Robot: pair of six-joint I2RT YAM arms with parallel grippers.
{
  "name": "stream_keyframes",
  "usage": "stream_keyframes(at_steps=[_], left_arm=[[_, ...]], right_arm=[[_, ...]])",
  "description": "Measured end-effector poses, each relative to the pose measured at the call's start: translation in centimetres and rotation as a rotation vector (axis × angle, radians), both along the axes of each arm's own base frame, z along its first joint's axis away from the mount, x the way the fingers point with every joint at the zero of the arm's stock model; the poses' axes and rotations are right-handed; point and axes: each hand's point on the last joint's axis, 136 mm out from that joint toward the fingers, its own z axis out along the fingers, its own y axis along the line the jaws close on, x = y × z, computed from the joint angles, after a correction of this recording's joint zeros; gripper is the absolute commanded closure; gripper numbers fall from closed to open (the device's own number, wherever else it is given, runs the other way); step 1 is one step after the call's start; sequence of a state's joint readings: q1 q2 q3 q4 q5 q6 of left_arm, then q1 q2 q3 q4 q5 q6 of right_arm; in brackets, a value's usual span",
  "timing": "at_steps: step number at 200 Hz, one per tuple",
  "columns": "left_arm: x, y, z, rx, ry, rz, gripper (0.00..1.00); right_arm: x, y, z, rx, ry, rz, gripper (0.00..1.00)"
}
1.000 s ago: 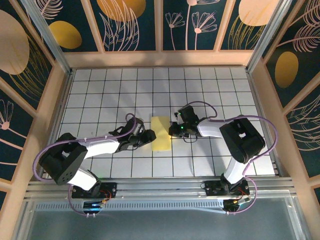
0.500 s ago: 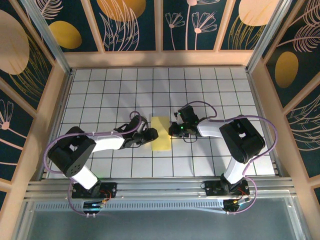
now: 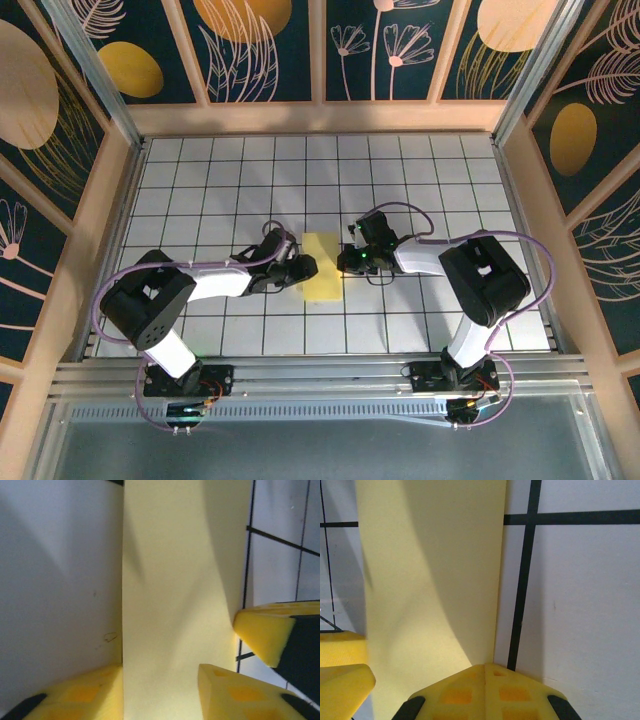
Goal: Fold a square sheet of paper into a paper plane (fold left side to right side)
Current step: Third fold the triangle at the center of the table.
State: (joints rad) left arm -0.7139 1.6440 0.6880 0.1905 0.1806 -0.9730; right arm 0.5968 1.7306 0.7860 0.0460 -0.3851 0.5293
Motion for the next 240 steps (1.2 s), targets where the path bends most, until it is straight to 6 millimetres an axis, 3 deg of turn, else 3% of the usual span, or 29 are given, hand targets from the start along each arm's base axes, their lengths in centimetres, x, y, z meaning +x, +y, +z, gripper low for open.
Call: stream_keyframes(at_steps=[42,94,130,148,177,191,207,240], left_arm=[[0.6,-0.4,0.7,-0.003,-0.029,-0.009,0.75],[0.5,-0.3,0.6,-0.001,-0.022,-0.006,0.97],[0.1,-0.1,0.8,-0.013,-0.016,-0.002,1.00],[-0.2,0.0,1.1,-0.025,-0.013,0.003,1.00],[-0.2,0.0,1.8,-0.048,-0.016,0.017,1.00],[-0.3,0.0,2.0,-0.058,-0.012,0.020,1.00],[-0.4,-0.1,2.1,-0.066,-0.002,0.024,1.00],[-0.5,-0.2,2.1,-0.075,0.009,0.026,1.00]], right_arm=[[0.0,0.0,0.0,0.000,0.000,0.000,1.00],[0.1,0.0,0.1,-0.001,-0.005,0.002,1.00],[0.3,-0.5,0.6,-0.042,-0.043,0.006,0.69],[0.8,-0.9,2.4,-0.056,-0.112,0.002,0.58],[1.2,-1.5,8.2,-0.039,-0.335,-0.001,0.52],[0.1,-1.3,10.3,-0.032,-0.430,0.021,0.50],[-2.2,-0.5,11.2,-0.039,-0.508,0.077,0.48],[-7.6,1.3,8.9,-0.113,-0.593,0.234,0.43]])
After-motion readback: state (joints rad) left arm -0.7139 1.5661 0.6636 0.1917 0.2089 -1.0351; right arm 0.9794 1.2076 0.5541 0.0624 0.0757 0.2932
